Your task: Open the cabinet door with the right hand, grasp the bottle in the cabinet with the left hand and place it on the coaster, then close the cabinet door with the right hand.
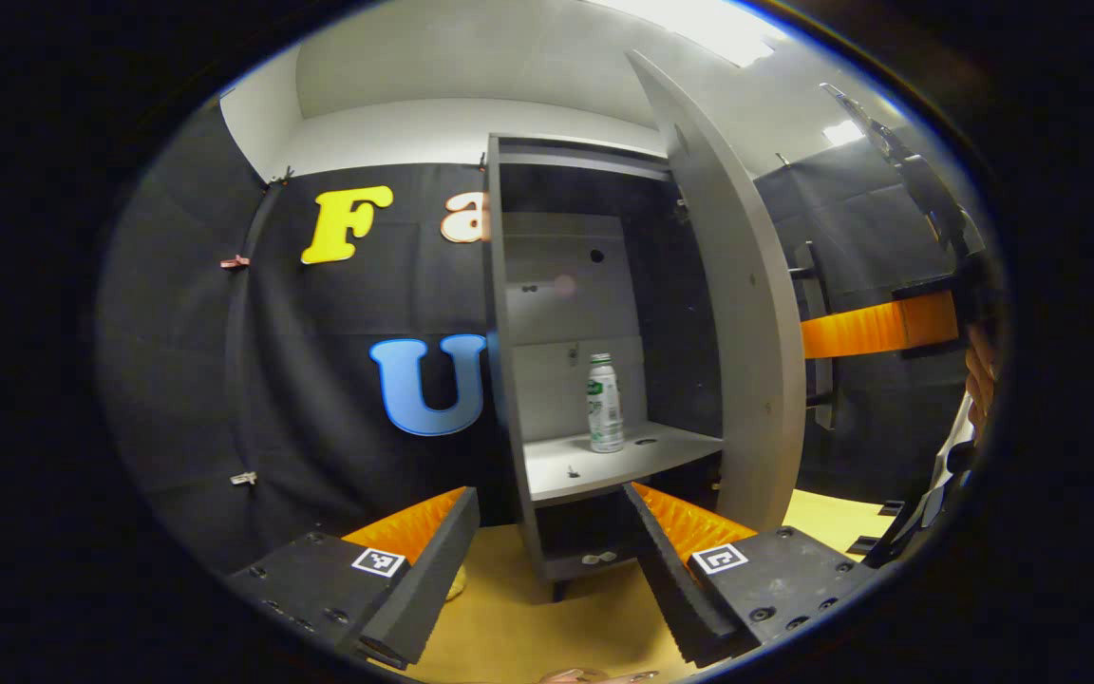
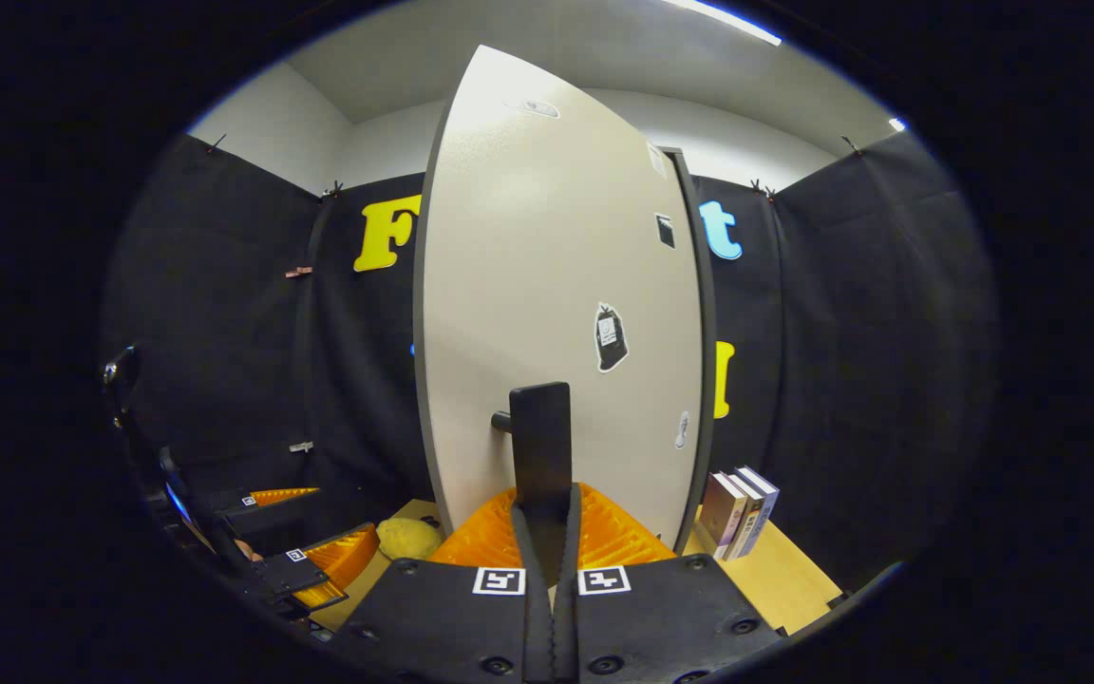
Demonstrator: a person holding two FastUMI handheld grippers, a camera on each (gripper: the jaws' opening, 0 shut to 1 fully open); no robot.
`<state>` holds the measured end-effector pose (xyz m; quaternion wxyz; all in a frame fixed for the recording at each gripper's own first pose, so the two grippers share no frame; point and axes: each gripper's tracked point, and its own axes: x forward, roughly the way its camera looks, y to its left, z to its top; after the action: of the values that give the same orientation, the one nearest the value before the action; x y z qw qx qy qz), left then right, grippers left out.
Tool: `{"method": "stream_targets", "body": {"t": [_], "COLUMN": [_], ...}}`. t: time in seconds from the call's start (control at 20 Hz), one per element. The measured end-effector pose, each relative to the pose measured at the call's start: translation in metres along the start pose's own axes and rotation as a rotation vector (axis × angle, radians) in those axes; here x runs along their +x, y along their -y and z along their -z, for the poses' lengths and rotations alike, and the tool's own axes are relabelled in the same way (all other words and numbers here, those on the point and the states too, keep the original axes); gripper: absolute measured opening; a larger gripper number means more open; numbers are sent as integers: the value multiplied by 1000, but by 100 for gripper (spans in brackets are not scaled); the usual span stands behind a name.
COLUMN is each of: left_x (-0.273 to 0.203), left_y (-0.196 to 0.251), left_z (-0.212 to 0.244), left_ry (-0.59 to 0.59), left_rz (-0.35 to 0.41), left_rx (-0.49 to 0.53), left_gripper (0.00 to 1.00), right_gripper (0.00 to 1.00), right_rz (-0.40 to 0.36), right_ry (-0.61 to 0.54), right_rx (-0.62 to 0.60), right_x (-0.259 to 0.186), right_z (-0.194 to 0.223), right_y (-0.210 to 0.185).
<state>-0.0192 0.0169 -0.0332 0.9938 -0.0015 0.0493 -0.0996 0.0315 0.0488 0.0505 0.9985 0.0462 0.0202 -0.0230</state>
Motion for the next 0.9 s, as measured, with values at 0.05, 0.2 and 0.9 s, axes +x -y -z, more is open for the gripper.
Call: {"method": "stream_targets", "body": {"t": [0.05, 0.2, 0.9], "left_x": [4, 14, 99], "left_y": [9, 40, 114], "left_z": [-2, -5, -27], "left_ry": [7, 23, 59], "left_rz": [29, 118, 146], "left_rx": [1, 12, -67], "left_gripper": [94, 94, 94], "right_gripper": [6, 5, 5], "right_rz": [27, 90, 145], "right_ry": [3, 11, -15], "right_rx": [0, -11, 12], "right_x": [-3, -12, -39], "right_z": [-1, -4, -8], "right_y": [9, 34, 146]}}
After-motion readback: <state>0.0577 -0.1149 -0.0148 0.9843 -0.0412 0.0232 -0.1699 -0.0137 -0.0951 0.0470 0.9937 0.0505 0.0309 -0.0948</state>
